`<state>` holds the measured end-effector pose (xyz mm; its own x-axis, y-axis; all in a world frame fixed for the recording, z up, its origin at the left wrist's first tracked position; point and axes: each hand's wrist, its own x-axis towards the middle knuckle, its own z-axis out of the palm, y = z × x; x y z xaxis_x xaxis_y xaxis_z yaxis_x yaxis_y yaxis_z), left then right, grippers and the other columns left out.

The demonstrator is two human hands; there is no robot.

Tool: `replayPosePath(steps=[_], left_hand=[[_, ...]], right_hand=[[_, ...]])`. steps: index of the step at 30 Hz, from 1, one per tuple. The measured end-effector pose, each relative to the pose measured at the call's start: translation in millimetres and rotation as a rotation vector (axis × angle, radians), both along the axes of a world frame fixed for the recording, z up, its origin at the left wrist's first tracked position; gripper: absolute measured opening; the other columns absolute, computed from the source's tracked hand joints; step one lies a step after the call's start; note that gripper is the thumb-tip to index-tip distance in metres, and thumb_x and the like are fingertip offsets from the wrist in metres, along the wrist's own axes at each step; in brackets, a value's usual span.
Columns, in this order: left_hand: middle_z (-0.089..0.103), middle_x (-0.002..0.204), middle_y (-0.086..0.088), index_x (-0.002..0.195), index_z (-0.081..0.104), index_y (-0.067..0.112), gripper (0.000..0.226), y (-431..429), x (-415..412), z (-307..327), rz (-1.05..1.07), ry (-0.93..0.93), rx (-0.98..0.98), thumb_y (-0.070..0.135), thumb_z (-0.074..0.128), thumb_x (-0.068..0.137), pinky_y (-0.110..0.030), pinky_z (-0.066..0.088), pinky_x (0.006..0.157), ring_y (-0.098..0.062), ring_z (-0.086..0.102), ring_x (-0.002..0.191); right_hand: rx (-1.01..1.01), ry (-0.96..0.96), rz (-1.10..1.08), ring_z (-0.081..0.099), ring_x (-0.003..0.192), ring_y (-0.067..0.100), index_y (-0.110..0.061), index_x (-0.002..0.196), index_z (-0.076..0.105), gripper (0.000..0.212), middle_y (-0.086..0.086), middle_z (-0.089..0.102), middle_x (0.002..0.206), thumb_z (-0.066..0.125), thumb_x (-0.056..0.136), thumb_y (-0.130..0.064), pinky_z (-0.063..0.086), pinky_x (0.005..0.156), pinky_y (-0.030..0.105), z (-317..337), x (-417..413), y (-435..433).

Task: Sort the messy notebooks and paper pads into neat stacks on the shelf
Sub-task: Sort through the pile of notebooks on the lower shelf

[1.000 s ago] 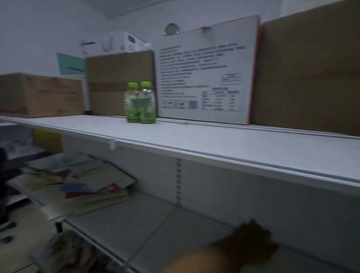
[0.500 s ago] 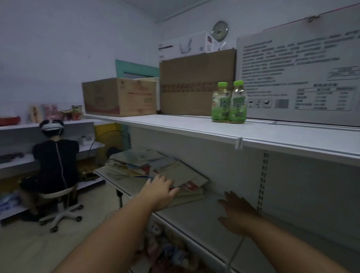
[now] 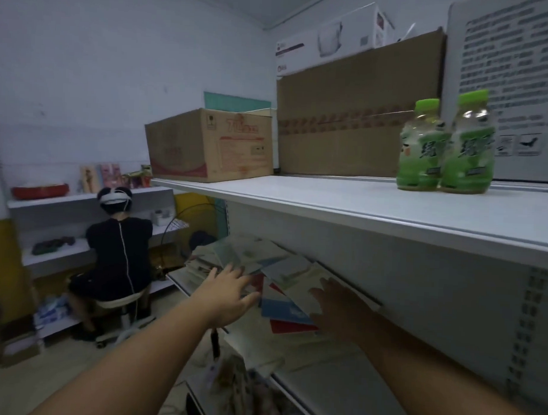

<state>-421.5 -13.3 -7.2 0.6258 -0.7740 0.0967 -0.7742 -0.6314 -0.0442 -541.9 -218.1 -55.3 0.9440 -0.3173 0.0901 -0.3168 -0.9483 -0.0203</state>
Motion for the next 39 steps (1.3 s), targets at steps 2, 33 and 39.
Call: replayPosePath(steps=[2,33,39], left_hand=[[0.012,0.159,-0.004,0.149,0.023,0.026,0.058,-4.1,27.6,9.4,0.022,-0.038,0.032,0.053,0.025,0.098,-0.044,0.005,0.119,-0.023,0.002,0.148],[0.070,0.097,-0.008,0.106,0.062,0.023,0.042,-101.0,244.8,-4.3,-0.420,1.179,-0.594,0.049,0.031,0.097,-0.037,0.051,0.091,-0.026,0.066,0.094],[0.070,0.099,-0.011,0.121,0.059,0.008,0.058,-93.8,256.8,-4.2,-0.384,1.541,-0.442,0.054,0.037,0.094,-0.038,0.054,0.085,-0.027,0.068,0.091]], right_hand=[[0.005,-0.031,0.005,0.017,0.143,0.026,-0.019,0.147,0.025,0.065,0.008,0.016,0.156,0.042,0.093,-0.051,0.021,0.115,0.041,-1.7,32.8,-12.7],[0.173,-0.185,-0.102,0.061,0.091,0.003,-0.021,0.113,0.068,0.094,-0.002,0.068,0.110,0.021,0.069,-0.089,0.042,0.071,0.012,-14.0,115.6,-28.1],[0.050,-0.525,-0.292,0.066,0.072,0.013,-0.012,0.098,0.074,0.091,0.006,0.074,0.086,0.012,0.085,-0.077,0.053,0.069,0.027,2.8,148.7,8.7]])
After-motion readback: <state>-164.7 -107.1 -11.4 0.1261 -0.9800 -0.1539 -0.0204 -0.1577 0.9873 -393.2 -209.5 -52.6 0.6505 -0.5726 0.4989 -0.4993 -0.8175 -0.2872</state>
